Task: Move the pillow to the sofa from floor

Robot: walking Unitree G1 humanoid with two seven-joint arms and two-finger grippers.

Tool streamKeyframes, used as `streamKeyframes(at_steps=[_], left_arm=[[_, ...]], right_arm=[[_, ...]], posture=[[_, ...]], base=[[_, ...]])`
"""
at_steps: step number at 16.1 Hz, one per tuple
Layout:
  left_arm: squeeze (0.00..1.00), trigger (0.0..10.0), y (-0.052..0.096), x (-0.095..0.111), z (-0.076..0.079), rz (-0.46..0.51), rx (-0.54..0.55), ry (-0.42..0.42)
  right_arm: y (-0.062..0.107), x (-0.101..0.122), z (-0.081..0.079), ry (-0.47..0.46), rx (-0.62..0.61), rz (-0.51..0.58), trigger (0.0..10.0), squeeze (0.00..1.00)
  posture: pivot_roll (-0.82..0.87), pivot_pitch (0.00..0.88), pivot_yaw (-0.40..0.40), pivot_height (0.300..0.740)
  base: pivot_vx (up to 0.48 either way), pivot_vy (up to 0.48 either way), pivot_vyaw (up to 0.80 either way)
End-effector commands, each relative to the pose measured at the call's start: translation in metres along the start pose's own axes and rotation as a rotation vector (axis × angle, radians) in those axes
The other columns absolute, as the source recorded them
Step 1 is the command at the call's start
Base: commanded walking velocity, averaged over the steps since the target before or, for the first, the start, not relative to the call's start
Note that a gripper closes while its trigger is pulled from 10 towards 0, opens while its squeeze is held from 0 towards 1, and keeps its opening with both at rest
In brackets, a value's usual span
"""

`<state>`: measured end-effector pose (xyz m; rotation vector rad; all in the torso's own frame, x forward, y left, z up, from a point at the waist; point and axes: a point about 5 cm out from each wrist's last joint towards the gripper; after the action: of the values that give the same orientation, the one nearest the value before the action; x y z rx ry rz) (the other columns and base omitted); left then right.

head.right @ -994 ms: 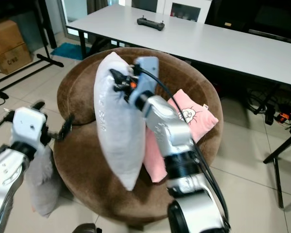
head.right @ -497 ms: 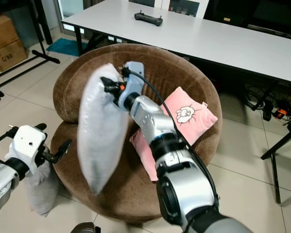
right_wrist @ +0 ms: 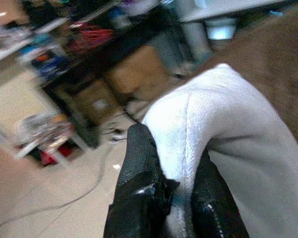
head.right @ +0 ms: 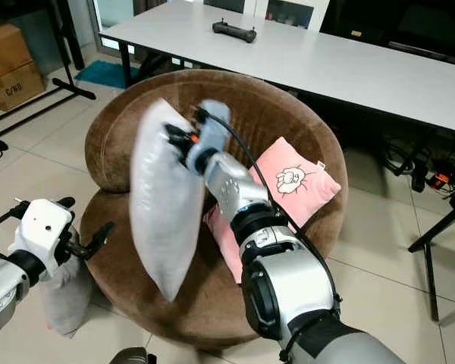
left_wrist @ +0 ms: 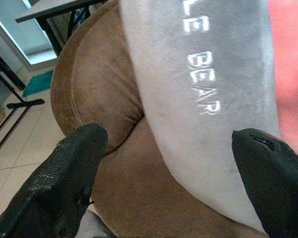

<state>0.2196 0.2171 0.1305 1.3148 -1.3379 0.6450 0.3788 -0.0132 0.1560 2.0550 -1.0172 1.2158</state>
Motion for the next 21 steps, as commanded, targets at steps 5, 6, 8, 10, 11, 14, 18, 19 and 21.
streamKeyframes(at_steps=[5, 6, 8, 10, 11, 14, 18, 19, 21], left_arm=[[0.00, 10.0, 0.002, 0.001, 0.008, -0.006, -0.041, 0.007], [0.00, 10.0, 0.003, -0.002, 0.010, -0.020, -0.059, 0.014], [0.00, 10.0, 0.004, -0.006, 0.013, -0.042, -0.092, 0.027], [0.00, 10.0, 0.004, -0.006, 0.014, -0.042, -0.099, 0.039], [0.00, 10.0, 0.003, -0.005, 0.015, -0.037, -0.098, 0.044], [0.00, 10.0, -0.002, -0.003, 0.014, -0.023, -0.094, 0.044], [0.00, 10.0, -0.006, 0.001, 0.013, 0.029, -0.021, 0.067], [0.00, 10.0, -0.007, 0.002, 0.013, 0.037, -0.006, 0.073], [0.00, 10.0, -0.006, 0.008, 0.013, 0.092, 0.143, 0.191]], right_arm=[[0.017, 0.008, 0.052, 0.152, -0.378, -0.015, 10.0, 0.00], [0.024, 0.005, 0.065, 0.188, -0.423, -0.051, 10.0, 0.00], [0.039, 0.003, 0.088, 0.294, -0.498, -0.108, 10.0, 1.00], [0.045, 0.009, 0.097, 0.386, -0.520, -0.097, 10.0, 1.00], [0.047, 0.014, 0.100, 0.407, -0.528, -0.077, 10.0, 1.00], [0.054, 0.040, 0.110, 0.389, -0.615, 0.064, 10.0, 0.31], [0.063, 0.057, 0.120, 0.287, -0.644, 0.169, 10.0, 0.00], [0.064, 0.058, 0.121, 0.278, -0.637, 0.178, 10.0, 0.00], [0.062, 0.041, 0.114, 0.364, -0.435, 0.114, 10.0, 0.00]], posture=[[0.22, 0.000, -0.116, 0.740], [0.22, 0.000, -0.116, 0.740], [0.22, 0.000, -0.119, 0.740], [0.22, 0.000, -0.120, 0.740], [0.21, 0.000, -0.120, 0.740], [0.21, 0.000, -0.121, 0.740], [0.20, 0.000, -0.131, 0.740], [0.20, 0.000, -0.131, 0.740], [0.20, 0.000, -0.147, 0.740]], base=[[0.000, 0.000, 0.00], [0.000, 0.000, 0.00], [0.000, 0.000, 0.00], [0.000, 0.000, 0.00], [0.000, 0.000, 0.00], [0.000, 0.000, 0.00], [0.000, 0.000, 0.00], [0.000, 0.000, 0.00], [0.000, 0.000, 0.00]])
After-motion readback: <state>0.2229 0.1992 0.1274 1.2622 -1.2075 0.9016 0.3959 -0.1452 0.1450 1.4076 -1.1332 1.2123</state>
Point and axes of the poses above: a point about 5 cm out from each wrist's last joint towards the gripper, its own y axis pointing back from the gripper into the wrist, its own x axis along the axis of the wrist's last joint, z = x × y, and after that the axes turned 6 degrees about y, right-handed
